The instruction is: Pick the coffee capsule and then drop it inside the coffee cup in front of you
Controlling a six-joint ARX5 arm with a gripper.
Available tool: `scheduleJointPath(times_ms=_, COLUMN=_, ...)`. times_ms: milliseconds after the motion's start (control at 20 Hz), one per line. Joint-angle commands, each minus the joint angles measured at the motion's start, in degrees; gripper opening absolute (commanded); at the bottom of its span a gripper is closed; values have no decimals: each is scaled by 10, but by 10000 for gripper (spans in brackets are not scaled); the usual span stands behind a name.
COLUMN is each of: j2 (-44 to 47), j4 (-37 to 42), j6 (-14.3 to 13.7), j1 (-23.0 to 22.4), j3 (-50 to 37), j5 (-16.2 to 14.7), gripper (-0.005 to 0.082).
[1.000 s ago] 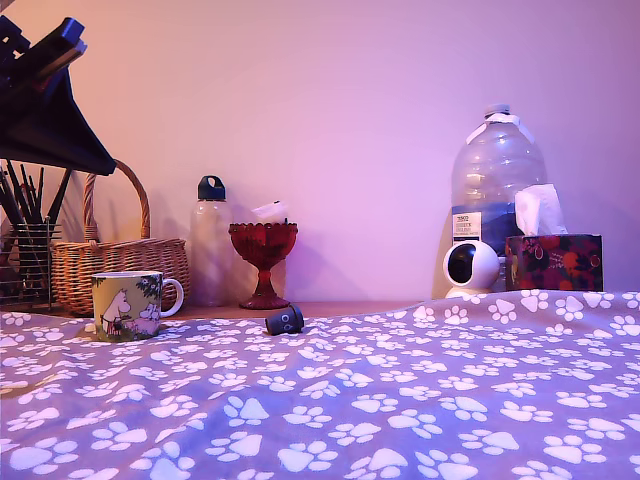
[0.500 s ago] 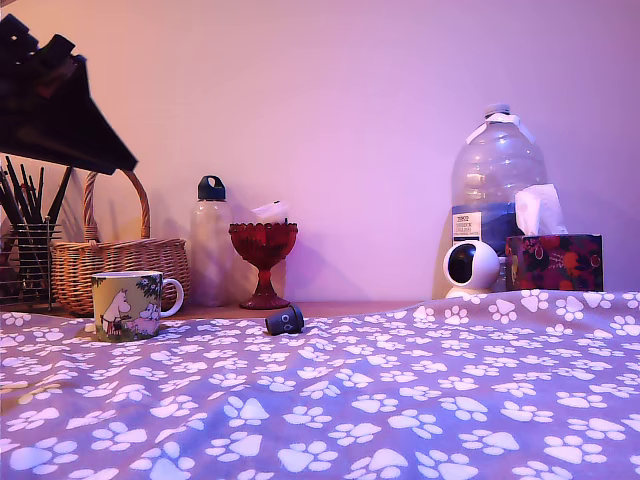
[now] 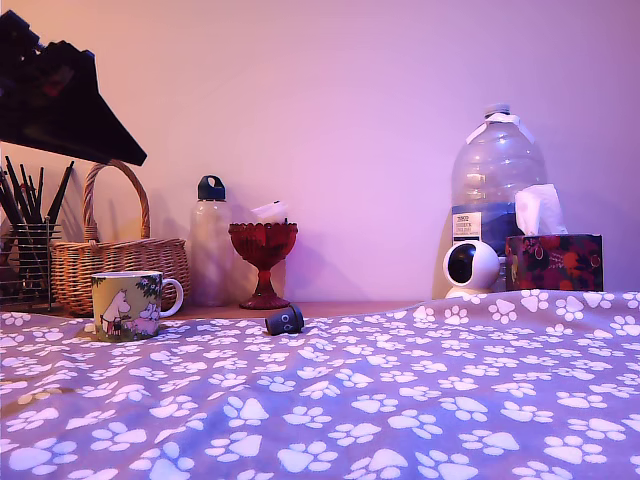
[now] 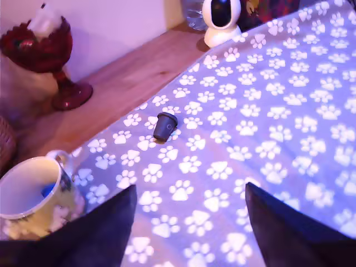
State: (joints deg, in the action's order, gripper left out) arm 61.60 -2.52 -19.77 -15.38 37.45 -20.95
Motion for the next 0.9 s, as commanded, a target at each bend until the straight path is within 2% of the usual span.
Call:
scheduleJointPath(times_ms=0, j2=0, j4=5, j6=-13, j1=-1, j3=-6, j5=-1, gripper=567)
scheduleJointPath(times_ms=200, j2=18, j4=30, j6=-12, j1=-1, j3=-6, j5=-17, gripper=567)
scheduleJointPath(times_ms=350, j2=65, j4=70, j6=4, j1=-1, j3=-6, j5=-41, gripper=567)
scheduleJointPath(times_ms=550, j2=115, j4=117, j6=5, j1=-1, j3=-2, j5=-42, gripper=567)
scheduleJointPath(times_ms=850, j2=195, j4=130, j6=3, j1=-1, j3=53, j5=-46, gripper=567)
